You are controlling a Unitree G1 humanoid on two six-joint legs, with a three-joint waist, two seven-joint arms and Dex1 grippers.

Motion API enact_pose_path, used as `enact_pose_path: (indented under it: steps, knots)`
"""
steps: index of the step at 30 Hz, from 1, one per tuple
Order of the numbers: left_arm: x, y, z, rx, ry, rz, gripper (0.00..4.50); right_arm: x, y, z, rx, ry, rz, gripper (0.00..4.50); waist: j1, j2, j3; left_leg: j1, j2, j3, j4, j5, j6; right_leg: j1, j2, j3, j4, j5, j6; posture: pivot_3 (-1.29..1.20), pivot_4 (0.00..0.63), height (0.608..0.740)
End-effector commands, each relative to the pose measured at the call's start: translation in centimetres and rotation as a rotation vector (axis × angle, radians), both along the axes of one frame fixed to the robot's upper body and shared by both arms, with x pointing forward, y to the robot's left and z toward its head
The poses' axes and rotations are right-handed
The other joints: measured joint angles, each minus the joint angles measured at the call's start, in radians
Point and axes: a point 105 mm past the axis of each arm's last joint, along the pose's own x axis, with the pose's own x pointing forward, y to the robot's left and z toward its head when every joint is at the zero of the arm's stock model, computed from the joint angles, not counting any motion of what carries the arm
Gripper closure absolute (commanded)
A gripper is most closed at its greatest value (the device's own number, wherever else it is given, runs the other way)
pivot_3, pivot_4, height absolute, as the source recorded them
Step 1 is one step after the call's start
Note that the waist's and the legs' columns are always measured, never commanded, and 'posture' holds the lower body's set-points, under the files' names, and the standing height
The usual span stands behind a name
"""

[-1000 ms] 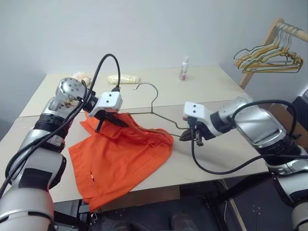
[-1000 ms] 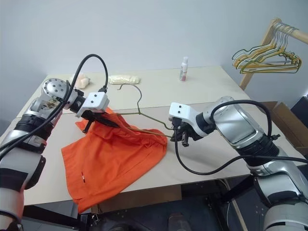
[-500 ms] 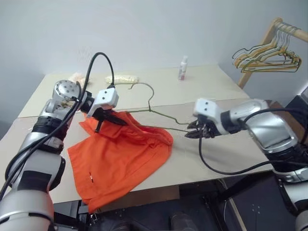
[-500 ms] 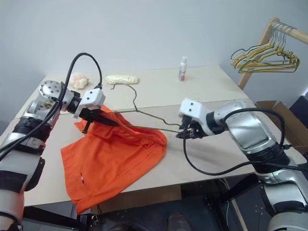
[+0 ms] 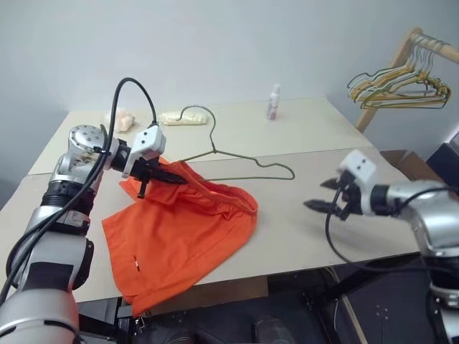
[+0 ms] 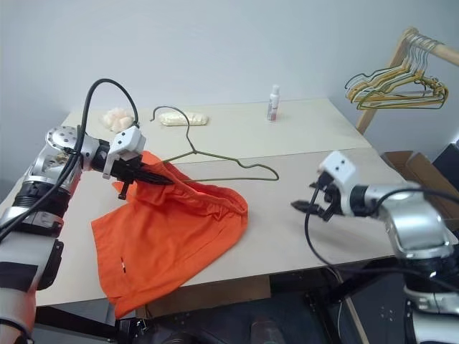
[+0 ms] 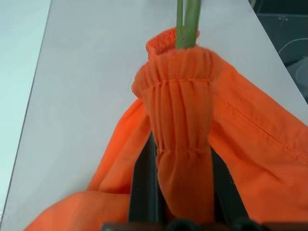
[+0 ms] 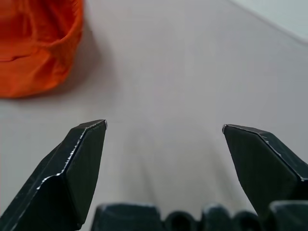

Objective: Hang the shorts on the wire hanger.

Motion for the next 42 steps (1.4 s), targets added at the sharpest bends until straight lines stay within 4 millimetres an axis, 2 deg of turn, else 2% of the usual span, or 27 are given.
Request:
enact_pose_path:
  steps: [1, 5, 9, 13, 17, 20, 24, 27, 30, 38, 42]
  knots:
    - [0.2, -0.4, 1.7, -0.022, -0.058, -0.006, 4.50, 0.5, 4.0, 0.9, 0.099, -0.113, 0.038, 0.02, -0.006, 0.000, 0.000, 0.001, 0.000, 0.000, 0.000, 0.000, 0.000, 0.000, 0.000, 0.001, 0.000, 0.000, 0.000, -0.19, 0.000, 0.740]
    - [0.2, -0.4, 1.8, -0.027, -0.058, -0.004, 4.50, 1.4, 8.0, -0.3, 0.200, -0.121, 0.015, 0.02, -0.016, 0.000, 0.000, 0.005, 0.000, 0.001, -0.002, 0.000, 0.000, 0.002, 0.001, 0.003, 0.000, 0.000, 0.000, -0.18, 0.000, 0.740]
    - [0.1, -0.3, 1.7, -0.021, -0.056, -0.003, 4.50, 0.6, 11.2, -1.3, 0.231, -0.084, 0.087, 0.02, -0.017, 0.000, 0.000, 0.002, 0.000, 0.000, -0.001, 0.000, 0.000, 0.001, 0.000, 0.002, 0.002, 0.000, 0.000, -0.17, 0.000, 0.740]
    - [0.2, -0.3, 1.8, -0.021, -0.060, -0.002, 4.50, 0.1, 12.8, -2.2, 0.213, -0.066, 0.129, 0.02, -0.016, 0.000, 0.000, 0.001, 0.000, -0.001, -0.001, 0.000, 0.000, 0.002, 0.000, 0.001, 0.002, 0.000, 0.001, -0.17, 0.000, 0.740]
    - [0.1, -0.3, 1.7, -0.020, -0.059, -0.004, 4.50, 0.7, 11.7, -2.2, 0.233, -0.051, 0.070, 0.02, -0.017, 0.000, 0.000, 0.001, 0.000, -0.001, -0.001, 0.000, 0.000, 0.002, 0.000, 0.001, 0.002, 0.000, 0.001, -0.17, 0.000, 0.740]
    - [0.1, -0.3, 1.6, -0.020, -0.057, -0.004, 4.50, 1.1, 9.9, -1.0, 0.285, -0.069, 0.011, 0.02, -0.014, 0.000, 0.000, 0.001, 0.000, -0.001, -0.001, 0.000, 0.000, 0.002, 0.000, 0.001, 0.002, 0.000, 0.001, -0.17, 0.000, 0.740]
    - [0.1, -0.4, 1.5, -0.022, -0.056, -0.003, 4.50, -0.3, 8.7, 0.3, 0.357, -0.054, 0.043, 0.02, -0.010, 0.000, 0.000, 0.002, 0.000, -0.001, -0.001, 0.000, 0.000, 0.002, 0.000, 0.000, 0.002, 0.000, 0.001, -0.18, 0.000, 0.740]
    - [0.1, -0.5, 1.3, -0.022, -0.055, -0.003, 4.50, -1.9, 9.1, -0.5, 0.319, -0.018, 0.112, 0.02, -0.009, 0.000, 0.000, 0.002, 0.000, -0.001, -0.002, 0.000, 0.000, 0.002, 0.000, 0.000, 0.002, 0.000, 0.001, -0.18, 0.000, 0.740]
    - [0.1, -0.6, 1.3, -0.025, -0.055, -0.003, 4.50, -2.6, 9.7, -1.8, 0.267, -0.002, 0.130, 0.02, -0.011, 0.000, 0.000, 0.003, 0.000, 0.000, -0.001, 0.000, 0.000, 0.002, 0.000, 0.001, 0.001, 0.000, 0.001, -0.17, 0.000, 0.740]
    - [0.1, -0.4, 1.4, -0.025, -0.058, 0.001, 4.50, -1.9, 11.7, -4.4, 0.148, 0.000, 0.131, 0.02, -0.008, 0.000, 0.000, 0.003, 0.000, 0.000, -0.001, 0.000, 0.000, 0.002, 0.000, 0.002, 0.001, 0.000, 0.001, -0.16, 0.000, 0.740]
    - [0.1, -0.4, 1.5, -0.025, -0.058, 0.000, 4.50, -0.7, 12.1, -5.0, 0.148, -0.004, 0.076, 0.02, -0.005, 0.000, 0.000, 0.003, 0.000, 0.000, -0.001, 0.000, 0.000, 0.002, 0.001, 0.001, 0.001, 0.000, 0.001, -0.16, 0.000, 0.740]
